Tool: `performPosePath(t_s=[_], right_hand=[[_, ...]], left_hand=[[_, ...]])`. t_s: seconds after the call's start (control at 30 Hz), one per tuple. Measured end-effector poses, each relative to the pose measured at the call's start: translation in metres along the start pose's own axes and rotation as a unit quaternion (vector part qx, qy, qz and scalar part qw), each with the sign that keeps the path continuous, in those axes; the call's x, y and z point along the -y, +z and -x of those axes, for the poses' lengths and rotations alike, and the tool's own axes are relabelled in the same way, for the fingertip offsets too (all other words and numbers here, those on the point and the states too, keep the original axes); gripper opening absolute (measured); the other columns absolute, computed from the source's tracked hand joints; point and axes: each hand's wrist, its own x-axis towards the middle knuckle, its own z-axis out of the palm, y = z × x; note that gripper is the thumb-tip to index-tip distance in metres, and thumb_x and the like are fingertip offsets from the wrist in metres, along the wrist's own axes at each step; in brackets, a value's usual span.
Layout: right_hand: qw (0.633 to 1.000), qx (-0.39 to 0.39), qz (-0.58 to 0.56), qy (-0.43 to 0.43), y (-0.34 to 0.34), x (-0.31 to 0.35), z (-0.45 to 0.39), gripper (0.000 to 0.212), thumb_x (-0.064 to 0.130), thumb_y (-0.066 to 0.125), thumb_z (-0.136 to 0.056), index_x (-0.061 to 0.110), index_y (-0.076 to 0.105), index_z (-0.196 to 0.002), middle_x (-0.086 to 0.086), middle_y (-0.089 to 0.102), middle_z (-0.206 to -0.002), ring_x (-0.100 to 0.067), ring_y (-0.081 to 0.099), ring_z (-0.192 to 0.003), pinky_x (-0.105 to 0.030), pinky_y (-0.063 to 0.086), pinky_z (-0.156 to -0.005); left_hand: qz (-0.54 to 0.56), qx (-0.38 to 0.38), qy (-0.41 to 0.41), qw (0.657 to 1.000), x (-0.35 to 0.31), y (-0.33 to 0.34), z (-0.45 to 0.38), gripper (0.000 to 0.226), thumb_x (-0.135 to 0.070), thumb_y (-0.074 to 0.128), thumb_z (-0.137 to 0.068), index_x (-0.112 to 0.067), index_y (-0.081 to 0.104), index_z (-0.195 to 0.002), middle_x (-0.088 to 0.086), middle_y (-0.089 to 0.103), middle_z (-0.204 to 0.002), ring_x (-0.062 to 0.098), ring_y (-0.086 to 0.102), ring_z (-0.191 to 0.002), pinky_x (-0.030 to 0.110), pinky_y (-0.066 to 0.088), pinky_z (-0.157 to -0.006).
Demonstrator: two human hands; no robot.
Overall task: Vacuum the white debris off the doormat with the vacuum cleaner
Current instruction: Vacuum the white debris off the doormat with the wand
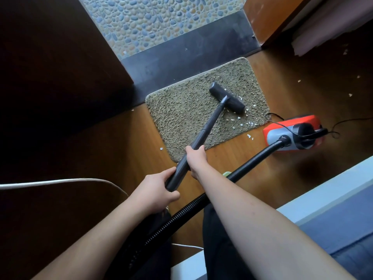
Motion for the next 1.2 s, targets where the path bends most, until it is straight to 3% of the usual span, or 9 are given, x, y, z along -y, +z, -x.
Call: performPosePath(t_s=[0.2,0.33,0.67,0.77,0.97,1.1,1.2], right_hand=[[1.000,0.004,0.004,0.013,0.012,-0.006,0.007,0.071,0.036,0.051,-0.090,0.028,0.018,-0.152,-0.010,0.056,-0.123,-0.032,0.063,-0.098,-0.048,0.058,-0.081],[1.000,-0.002,-0.008,0.005,0.018,-0.008,0.008,0.070,0.034,0.052,-0.089,0.025,0.021,-0.151,-0.012,0.057,-0.122,-0.033,0.062,-0.101,-0.051,0.057,-0.085],[0.998,-0.028,-0.048,0.019,-0.001,-0.010,-0.012,0.070,0.035,0.052,-0.088,0.023,0.023,-0.151,-0.011,0.056,-0.125,-0.036,0.061,-0.105,-0.054,0.054,-0.090],[0.998,-0.034,-0.043,0.021,-0.014,-0.004,-0.017,0.068,0.034,0.051,-0.089,0.023,0.025,-0.151,-0.010,0.055,-0.126,-0.034,0.061,-0.105,-0.052,0.055,-0.091],[0.998,-0.045,-0.047,0.020,-0.045,0.011,-0.030,0.065,0.035,0.053,-0.090,0.020,0.029,-0.149,-0.011,0.052,-0.134,-0.035,0.058,-0.113,-0.049,0.050,-0.098],[0.996,-0.036,-0.070,0.029,-0.055,0.017,-0.049,0.073,0.040,0.055,-0.076,0.025,0.032,-0.144,-0.013,0.057,-0.128,-0.038,0.063,-0.106,-0.054,0.054,-0.090],[0.997,-0.031,-0.070,0.024,-0.065,0.028,-0.048,0.063,0.035,0.054,-0.082,0.022,0.034,-0.141,-0.013,0.059,-0.121,-0.036,0.065,-0.100,-0.052,0.056,-0.088]], left_hand=[[0.009,0.010,-0.004,1.000,0.016,-0.007,0.004,0.078,-0.030,0.069,-0.078,-0.044,0.038,-0.147,-0.001,0.066,-0.113,0.002,0.058,-0.056,0.015,0.049,-0.054],[0.009,0.015,-0.002,1.000,0.024,-0.010,0.002,0.079,-0.029,0.070,-0.075,-0.044,0.039,-0.147,-0.001,0.067,-0.116,0.006,0.063,-0.058,0.023,0.056,-0.058],[-0.058,0.027,0.022,0.998,0.006,-0.004,-0.014,0.079,-0.034,0.069,-0.078,-0.042,0.036,-0.149,-0.004,0.065,-0.114,0.008,0.059,-0.065,0.021,0.053,-0.070],[-0.063,0.029,0.029,0.997,-0.006,0.002,-0.020,0.078,-0.034,0.067,-0.077,-0.043,0.036,-0.148,-0.005,0.065,-0.113,0.003,0.059,-0.057,0.024,0.058,-0.071],[-0.069,0.034,0.024,0.997,-0.039,0.011,-0.033,0.072,-0.034,0.064,-0.075,-0.048,0.040,-0.141,-0.012,0.066,-0.095,0.011,0.069,-0.056,0.028,0.060,-0.068],[-0.060,0.041,0.033,0.997,-0.062,0.015,-0.040,0.069,-0.028,0.066,-0.080,-0.042,0.042,-0.143,-0.006,0.065,-0.092,0.016,0.069,-0.054,0.027,0.058,-0.054],[-0.048,0.042,0.039,0.997,-0.074,0.016,-0.043,0.067,-0.023,0.066,-0.081,-0.038,0.044,-0.142,-0.003,0.066,-0.091,0.018,0.068,-0.049,0.030,0.059,-0.053]])
